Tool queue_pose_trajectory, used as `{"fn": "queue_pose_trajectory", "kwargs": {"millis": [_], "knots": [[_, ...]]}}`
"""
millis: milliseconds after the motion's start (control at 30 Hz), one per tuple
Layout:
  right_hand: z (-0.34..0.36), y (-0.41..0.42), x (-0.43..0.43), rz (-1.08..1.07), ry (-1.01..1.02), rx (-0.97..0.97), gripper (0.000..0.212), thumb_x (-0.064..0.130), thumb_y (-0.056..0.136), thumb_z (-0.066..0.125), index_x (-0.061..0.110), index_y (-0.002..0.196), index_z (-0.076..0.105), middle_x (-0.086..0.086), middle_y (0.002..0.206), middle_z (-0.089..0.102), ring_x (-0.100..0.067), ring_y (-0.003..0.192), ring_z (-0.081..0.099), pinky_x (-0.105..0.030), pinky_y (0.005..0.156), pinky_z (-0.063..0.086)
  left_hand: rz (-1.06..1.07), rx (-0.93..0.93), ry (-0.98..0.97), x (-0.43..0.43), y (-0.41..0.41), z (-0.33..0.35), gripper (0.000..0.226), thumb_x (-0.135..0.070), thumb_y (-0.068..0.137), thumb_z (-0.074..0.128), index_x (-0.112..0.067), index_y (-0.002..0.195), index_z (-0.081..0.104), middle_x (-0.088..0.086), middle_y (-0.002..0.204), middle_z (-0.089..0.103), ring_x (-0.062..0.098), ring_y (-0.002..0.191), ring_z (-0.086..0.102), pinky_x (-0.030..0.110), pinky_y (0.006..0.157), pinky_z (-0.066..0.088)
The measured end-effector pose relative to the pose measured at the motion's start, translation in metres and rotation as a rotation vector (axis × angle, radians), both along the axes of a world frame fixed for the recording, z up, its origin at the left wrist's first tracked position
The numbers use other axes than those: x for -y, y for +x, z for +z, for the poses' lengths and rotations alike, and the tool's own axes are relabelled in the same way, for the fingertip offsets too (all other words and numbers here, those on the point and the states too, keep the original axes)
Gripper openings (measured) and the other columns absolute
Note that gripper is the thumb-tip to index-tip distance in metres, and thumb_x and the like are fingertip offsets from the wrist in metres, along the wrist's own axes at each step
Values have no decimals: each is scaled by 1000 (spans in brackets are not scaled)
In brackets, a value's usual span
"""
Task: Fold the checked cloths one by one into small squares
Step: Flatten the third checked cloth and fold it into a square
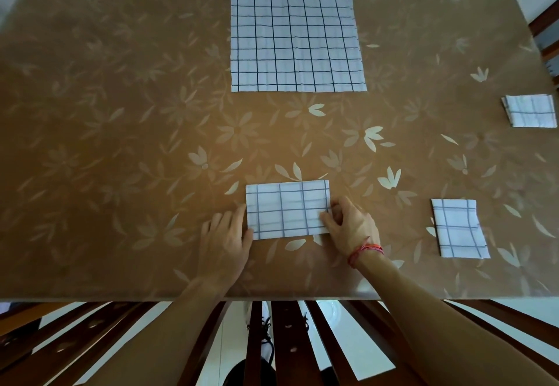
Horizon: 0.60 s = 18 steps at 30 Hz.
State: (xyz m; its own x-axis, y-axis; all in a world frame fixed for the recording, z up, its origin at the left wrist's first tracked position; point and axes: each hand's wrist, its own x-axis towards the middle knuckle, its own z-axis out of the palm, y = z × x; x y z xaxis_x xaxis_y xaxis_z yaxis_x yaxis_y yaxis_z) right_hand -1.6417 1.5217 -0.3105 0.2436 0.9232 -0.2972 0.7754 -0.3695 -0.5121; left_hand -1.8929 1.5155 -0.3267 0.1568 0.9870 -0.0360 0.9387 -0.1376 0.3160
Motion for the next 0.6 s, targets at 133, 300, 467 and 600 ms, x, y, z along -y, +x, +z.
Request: {"fn": "queue_pose_trajectory", "kwargs": {"millis": [133,300,467,600], "knots": [[3,-1,-1,-8,-2,18,29,41,86,58,30,112,49,7,95,52,-20,79,56,-37,68,50,-38,-17,51,-2,-1,2,47,-35,92,43,-8,129,53,4,109,60,22,99,52,38,83,43],[8,-20,-3,156,233,168,44,36,87,59,17,126,50,-4,108,46,-24,87,53,-37,71,49,-259,-73,65,-13,-8,1,55,-26,98,38,-2,147,35,12,156,31,24,145,25,41,114,29],[-9,-70,-12,601,337,256,58,30,90,52,5,141,42,-20,149,36,-35,138,35,-45,110,33,-349,-201,1,-24,-14,-5,58,-30,99,23,-1,150,26,12,160,19,23,149,10,46,117,23],[-27,-93,-19,798,299,330,59,28,99,39,-1,148,26,-17,157,21,-30,147,17,-44,118,21,-392,-228,22,-25,-17,-14,58,-33,103,16,-2,151,23,13,160,17,24,150,8,45,118,23]]}}
